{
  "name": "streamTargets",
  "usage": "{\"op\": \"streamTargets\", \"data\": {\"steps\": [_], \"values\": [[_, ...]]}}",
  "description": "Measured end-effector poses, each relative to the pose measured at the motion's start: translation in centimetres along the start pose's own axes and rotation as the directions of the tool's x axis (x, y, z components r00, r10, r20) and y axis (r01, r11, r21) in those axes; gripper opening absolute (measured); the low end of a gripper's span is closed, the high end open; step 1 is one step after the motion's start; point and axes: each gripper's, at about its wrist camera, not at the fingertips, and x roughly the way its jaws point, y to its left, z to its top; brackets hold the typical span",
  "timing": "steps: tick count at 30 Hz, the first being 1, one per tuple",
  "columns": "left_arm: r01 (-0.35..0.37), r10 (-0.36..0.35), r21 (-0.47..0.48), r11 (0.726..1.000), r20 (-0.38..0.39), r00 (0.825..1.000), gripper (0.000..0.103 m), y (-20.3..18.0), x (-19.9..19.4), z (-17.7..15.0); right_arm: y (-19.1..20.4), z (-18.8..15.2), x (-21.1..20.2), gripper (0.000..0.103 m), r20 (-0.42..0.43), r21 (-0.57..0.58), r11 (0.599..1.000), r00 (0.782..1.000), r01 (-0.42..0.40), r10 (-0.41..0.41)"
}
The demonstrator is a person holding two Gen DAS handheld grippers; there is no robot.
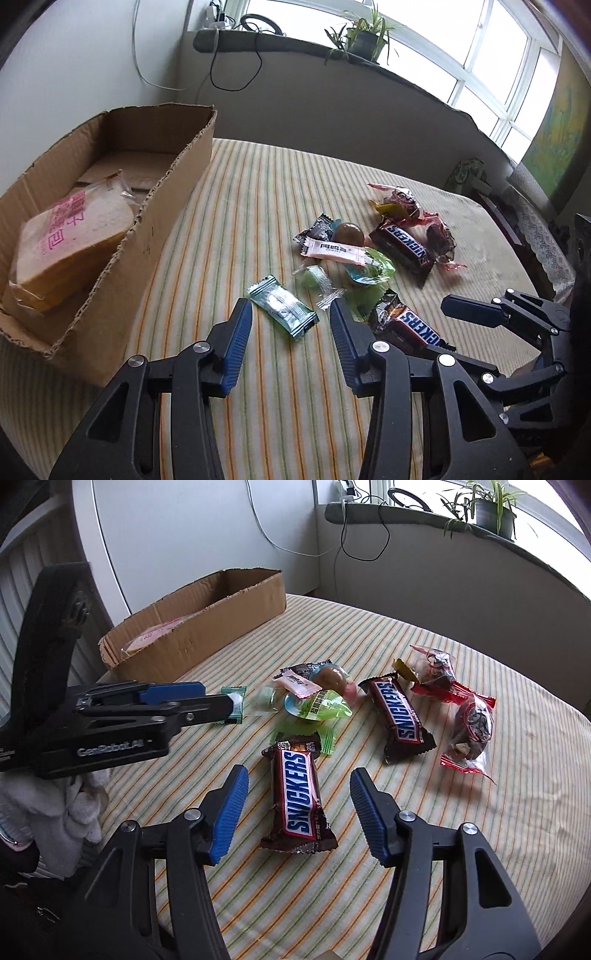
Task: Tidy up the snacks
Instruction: 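Grasp the green mint packet with the left tool while the right tool grasps a Snickers bar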
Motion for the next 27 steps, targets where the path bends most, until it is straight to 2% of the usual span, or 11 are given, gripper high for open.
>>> {"op": "streamTargets", "data": {"steps": [6,13,19,26,27], "values": [[-0.031,0.032,0.027,0.999,-0.041,0.999,0.042,-0.2,1.4,0.3,-0.5,-0.2,-0.1,0.059,0.013,0.007,1.000,1.000,-0.007,0.007],[-0.086,0.090,0.106,0.991,-0.040,0.995,0.038,-1.2,2.2,0.4,-1.4,-0.4,0.1,0.056,0.010,0.028,1.000,1.000,-0.011,0.010],[-0.104,0.110,0.147,0.984,-0.034,0.993,0.023,-1.4,2.5,0.5,-0.8,-0.6,0.6,0.055,-0.003,0.010,1.000,1.000,-0.012,0.012],[-0.098,0.104,0.157,0.983,-0.030,0.994,0.020,-1.5,2.4,0.5,-0.4,-0.7,1.5,0.042,-0.026,-0.019,1.000,1.000,-0.006,0.005],[-0.095,0.101,0.157,0.983,-0.030,0.994,0.020,-1.4,2.4,0.4,-0.3,-0.7,1.5,0.037,-0.027,-0.025,1.000,1.000,-0.004,0.003]]}}
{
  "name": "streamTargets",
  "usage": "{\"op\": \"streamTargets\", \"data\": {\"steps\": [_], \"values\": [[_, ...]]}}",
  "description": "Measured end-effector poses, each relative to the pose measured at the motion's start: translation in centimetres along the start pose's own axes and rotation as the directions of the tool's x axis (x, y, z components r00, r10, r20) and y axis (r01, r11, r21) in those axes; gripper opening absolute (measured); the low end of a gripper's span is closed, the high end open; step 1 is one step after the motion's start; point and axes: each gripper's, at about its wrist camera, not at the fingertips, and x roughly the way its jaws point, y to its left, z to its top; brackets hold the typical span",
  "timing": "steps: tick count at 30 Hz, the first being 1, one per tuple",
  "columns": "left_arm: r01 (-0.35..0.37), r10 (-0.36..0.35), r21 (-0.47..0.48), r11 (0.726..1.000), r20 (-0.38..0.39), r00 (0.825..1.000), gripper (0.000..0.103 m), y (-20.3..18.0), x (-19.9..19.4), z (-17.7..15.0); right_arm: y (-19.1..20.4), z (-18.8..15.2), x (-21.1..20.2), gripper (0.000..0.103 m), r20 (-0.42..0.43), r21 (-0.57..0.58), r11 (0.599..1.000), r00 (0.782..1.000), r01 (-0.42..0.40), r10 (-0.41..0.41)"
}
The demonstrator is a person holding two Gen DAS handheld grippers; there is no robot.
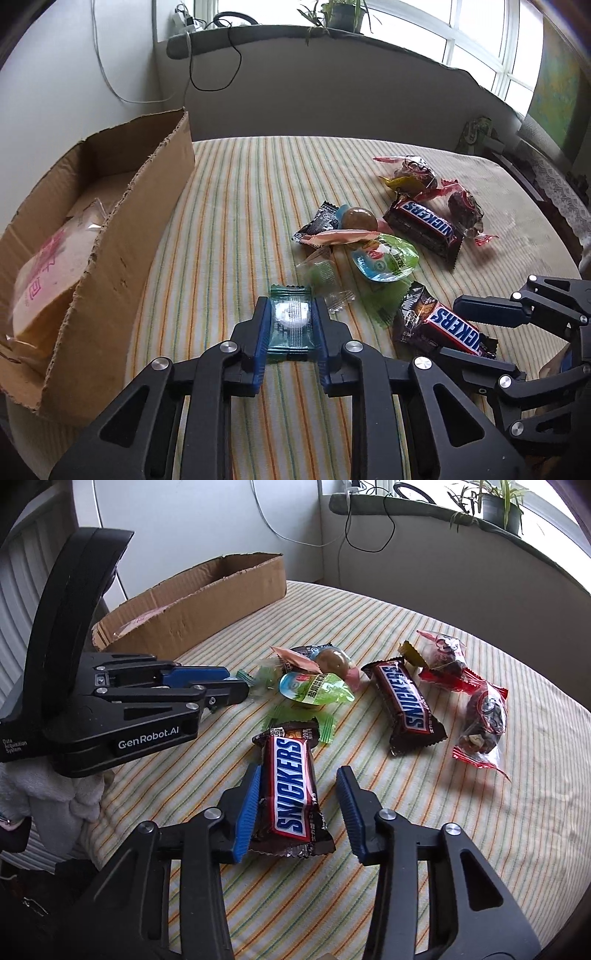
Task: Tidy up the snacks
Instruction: 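Grasp the green mint packet with the left tool while the right tool grasps a Snickers bar, then carry the mint packet and Snickers bar over the box with both tools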
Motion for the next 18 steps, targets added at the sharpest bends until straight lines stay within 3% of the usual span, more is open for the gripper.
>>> {"op": "streamTargets", "data": {"steps": [3,18], "values": [[0.006,-0.006,0.001,1.000,0.006,1.000,0.020,0.0,-0.1,-0.1,0.1,0.0,0.0,0.030,-0.001,-0.006,1.000,1.000,0.007,-0.007],[0.045,-0.042,-0.046,0.998,0.081,0.996,0.019,1.2,-3.0,-0.3,-0.7,0.6,-2.1,0.030,0.049,0.042,0.999,0.999,0.003,-0.005]]}}
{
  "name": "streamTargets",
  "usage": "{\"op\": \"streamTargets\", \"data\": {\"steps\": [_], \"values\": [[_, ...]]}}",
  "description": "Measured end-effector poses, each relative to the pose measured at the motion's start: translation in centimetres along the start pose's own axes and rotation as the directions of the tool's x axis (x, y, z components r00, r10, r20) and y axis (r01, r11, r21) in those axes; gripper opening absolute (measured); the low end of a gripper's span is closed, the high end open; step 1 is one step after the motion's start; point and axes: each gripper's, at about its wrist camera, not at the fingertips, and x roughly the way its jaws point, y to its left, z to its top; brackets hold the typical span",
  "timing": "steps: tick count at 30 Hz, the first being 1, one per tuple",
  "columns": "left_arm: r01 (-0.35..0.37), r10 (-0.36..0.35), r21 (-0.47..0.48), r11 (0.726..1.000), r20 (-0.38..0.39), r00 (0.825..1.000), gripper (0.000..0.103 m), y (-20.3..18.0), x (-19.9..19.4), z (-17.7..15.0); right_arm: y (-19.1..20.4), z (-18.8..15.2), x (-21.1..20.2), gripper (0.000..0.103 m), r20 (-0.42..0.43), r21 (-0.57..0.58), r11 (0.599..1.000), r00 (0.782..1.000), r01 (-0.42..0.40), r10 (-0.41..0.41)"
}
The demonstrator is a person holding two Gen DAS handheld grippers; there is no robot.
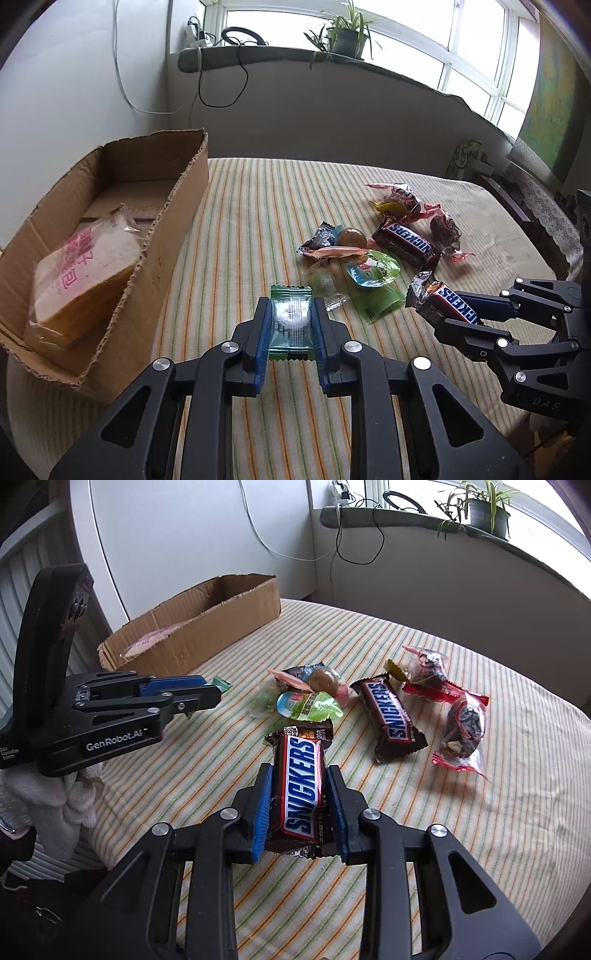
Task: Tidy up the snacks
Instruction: 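Carry the mint packet and Snickers bar over the box with both tools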
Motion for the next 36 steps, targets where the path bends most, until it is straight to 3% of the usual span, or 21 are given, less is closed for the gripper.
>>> {"op": "streamTargets", "data": {"steps": [10,19,28,36], "values": [[0.012,-0.009,-0.036,0.999,0.077,0.997,0.019,1.6,-3.0,1.4,0.4,2.8,-2.1,0.030,0.065,0.001,1.000,0.998,0.000,0.000],[-0.014,0.027,-0.092,0.996,0.144,0.989,0.020,5.2,-5.3,2.7,2.3,8.1,-2.8,0.030,0.138,-0.044,0.999,0.990,-0.006,0.012],[-0.062,0.090,-0.162,0.985,0.169,0.982,0.020,9.9,-6.5,3.4,5.8,13.8,-0.3,0.030,0.146,-0.101,0.994,0.988,-0.033,0.047],[-0.107,0.147,-0.222,0.969,0.171,0.974,0.020,13.5,-6.9,3.5,8.3,16.6,3.0,0.030,0.122,-0.147,0.989,0.991,-0.031,0.049]]}}
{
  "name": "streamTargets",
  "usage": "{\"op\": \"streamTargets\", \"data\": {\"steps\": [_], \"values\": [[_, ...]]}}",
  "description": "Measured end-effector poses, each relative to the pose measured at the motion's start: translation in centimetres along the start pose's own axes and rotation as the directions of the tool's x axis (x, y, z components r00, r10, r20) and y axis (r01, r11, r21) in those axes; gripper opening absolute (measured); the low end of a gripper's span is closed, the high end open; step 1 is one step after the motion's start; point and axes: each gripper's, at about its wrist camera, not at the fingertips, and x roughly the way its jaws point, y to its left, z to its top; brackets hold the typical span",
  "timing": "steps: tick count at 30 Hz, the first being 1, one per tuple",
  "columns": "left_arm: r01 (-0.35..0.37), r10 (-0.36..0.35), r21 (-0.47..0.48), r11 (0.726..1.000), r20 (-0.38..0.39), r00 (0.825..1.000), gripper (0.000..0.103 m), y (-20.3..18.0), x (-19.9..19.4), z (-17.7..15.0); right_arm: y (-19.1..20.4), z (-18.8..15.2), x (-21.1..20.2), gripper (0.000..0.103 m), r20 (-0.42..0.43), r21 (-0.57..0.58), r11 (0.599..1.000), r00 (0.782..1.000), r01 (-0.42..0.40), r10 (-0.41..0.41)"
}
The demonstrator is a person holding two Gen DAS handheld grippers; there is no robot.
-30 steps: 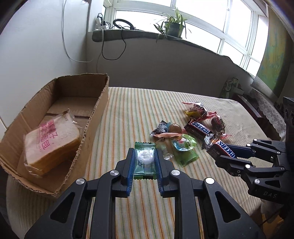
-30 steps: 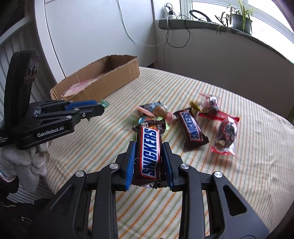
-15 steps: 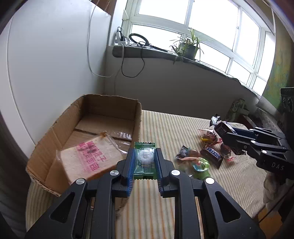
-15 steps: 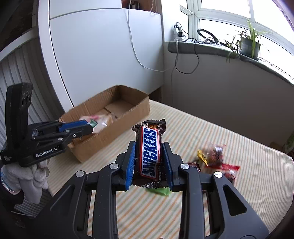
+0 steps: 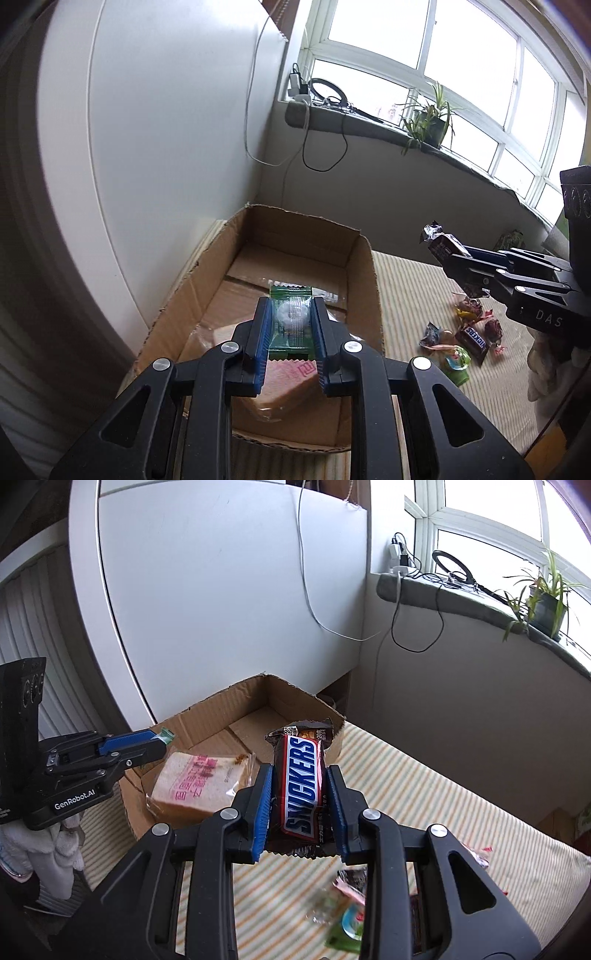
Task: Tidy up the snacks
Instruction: 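Carry the mint packet and Snickers bar over the box with both tools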
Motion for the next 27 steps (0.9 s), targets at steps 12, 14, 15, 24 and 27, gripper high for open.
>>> {"op": "streamTargets", "data": {"steps": [12,14,15,24,27], "values": [[-0.046,0.046,-0.010,0.999,-0.017,0.999,0.020,2.0,0.8,0.0,1.4,2.8,5.9,0.030,-0.058,-0.034,0.999,0.998,0.010,-0.012],[-0.054,0.054,-0.012,0.998,-0.022,0.998,0.020,2.2,1.0,-0.1,1.5,3.2,6.9,0.030,-0.072,-0.033,0.999,0.997,0.005,-0.008],[-0.057,0.056,-0.013,0.998,-0.026,0.998,0.020,2.3,1.1,-0.1,1.6,3.3,7.3,0.030,-0.078,-0.033,0.999,0.997,0.004,-0.007],[-0.081,0.080,-0.033,0.996,-0.031,0.996,0.020,3.5,1.2,-0.2,2.7,3.5,9.8,0.030,-0.116,-0.038,0.999,0.993,-0.006,0.002],[-0.083,0.082,-0.031,0.996,-0.031,0.996,0.021,3.5,1.1,-0.2,3.0,3.6,10.1,0.030,-0.113,-0.042,0.999,0.994,-0.012,0.007]]}}
